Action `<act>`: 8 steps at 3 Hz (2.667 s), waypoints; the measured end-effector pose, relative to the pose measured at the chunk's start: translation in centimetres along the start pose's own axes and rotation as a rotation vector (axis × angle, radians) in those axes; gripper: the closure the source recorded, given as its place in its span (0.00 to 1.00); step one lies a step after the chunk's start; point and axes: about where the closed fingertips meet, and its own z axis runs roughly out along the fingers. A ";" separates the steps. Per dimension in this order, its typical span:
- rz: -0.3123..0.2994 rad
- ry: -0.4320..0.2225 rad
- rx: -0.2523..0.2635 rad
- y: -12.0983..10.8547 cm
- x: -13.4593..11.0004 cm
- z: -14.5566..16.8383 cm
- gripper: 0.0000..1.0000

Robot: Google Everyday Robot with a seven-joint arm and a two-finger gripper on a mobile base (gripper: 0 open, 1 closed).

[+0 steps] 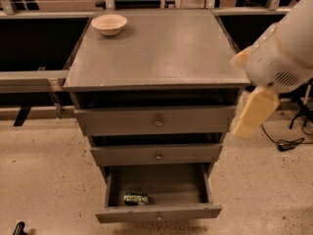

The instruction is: Pick green can from bottom drawer and place on counter

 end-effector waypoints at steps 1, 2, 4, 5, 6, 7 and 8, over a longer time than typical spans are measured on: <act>-0.024 -0.103 -0.098 4.0 -3.2 10.1 0.00; -0.020 -0.086 -0.096 4.6 -2.5 10.6 0.00; -0.095 -0.120 -0.149 5.9 -4.7 14.4 0.00; -0.147 -0.165 -0.108 8.1 -7.5 20.3 0.00; -0.140 -0.178 -0.071 7.0 -7.8 19.8 0.00; -0.140 -0.178 -0.071 7.0 -7.8 19.8 0.00; -0.149 -0.228 -0.115 7.2 -8.7 22.6 0.00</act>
Offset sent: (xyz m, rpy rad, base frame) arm -0.0015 0.0515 -0.0663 0.0855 0.0422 0.0630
